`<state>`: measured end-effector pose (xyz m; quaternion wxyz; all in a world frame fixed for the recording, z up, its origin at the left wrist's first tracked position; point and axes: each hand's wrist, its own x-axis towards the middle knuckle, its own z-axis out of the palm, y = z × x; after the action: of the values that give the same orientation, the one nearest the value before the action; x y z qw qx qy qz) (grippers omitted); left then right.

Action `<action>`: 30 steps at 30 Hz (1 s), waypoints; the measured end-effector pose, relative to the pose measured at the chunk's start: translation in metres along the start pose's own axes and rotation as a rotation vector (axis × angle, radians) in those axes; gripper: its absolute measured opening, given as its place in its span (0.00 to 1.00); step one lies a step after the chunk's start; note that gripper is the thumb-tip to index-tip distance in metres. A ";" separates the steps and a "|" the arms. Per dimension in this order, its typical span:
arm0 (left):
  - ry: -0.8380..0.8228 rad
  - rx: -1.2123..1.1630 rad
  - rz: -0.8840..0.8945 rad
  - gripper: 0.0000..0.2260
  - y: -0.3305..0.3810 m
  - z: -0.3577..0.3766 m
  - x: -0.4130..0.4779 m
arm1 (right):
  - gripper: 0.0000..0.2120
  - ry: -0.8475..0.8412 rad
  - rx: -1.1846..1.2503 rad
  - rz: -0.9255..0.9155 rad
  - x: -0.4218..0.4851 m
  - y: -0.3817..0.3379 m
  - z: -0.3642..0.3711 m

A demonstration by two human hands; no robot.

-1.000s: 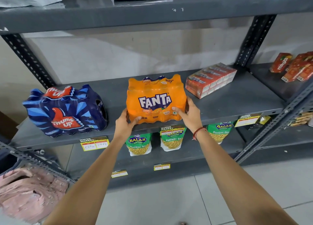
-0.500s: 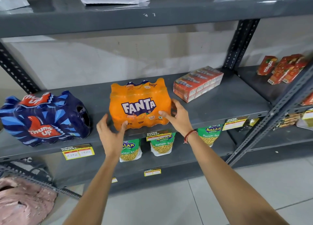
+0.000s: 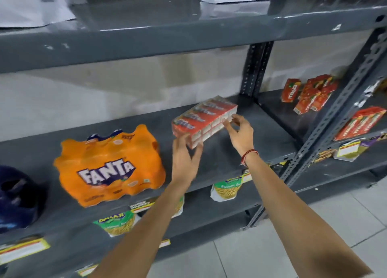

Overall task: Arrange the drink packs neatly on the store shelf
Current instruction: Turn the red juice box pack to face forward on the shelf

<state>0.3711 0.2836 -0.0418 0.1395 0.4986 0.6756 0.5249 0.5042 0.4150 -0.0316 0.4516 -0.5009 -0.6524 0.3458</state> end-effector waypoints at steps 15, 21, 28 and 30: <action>0.062 -0.202 -0.560 0.24 -0.032 0.051 0.102 | 0.43 -0.293 -0.079 0.272 0.129 0.027 -0.006; 0.046 -0.184 -0.274 0.30 -0.033 0.052 0.080 | 0.34 -0.160 0.187 0.234 0.101 0.054 -0.018; -0.052 -0.053 -0.086 0.39 -0.044 0.045 0.056 | 0.37 -0.074 -0.061 0.120 0.073 0.083 -0.077; -0.041 -0.001 -0.077 0.35 -0.042 0.044 0.053 | 0.44 -0.109 -0.079 0.124 0.070 0.084 -0.088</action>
<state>0.3553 0.3541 -0.0778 0.1736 0.4827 0.6912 0.5091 0.6087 0.5044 -0.0596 0.3731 -0.5382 -0.6569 0.3738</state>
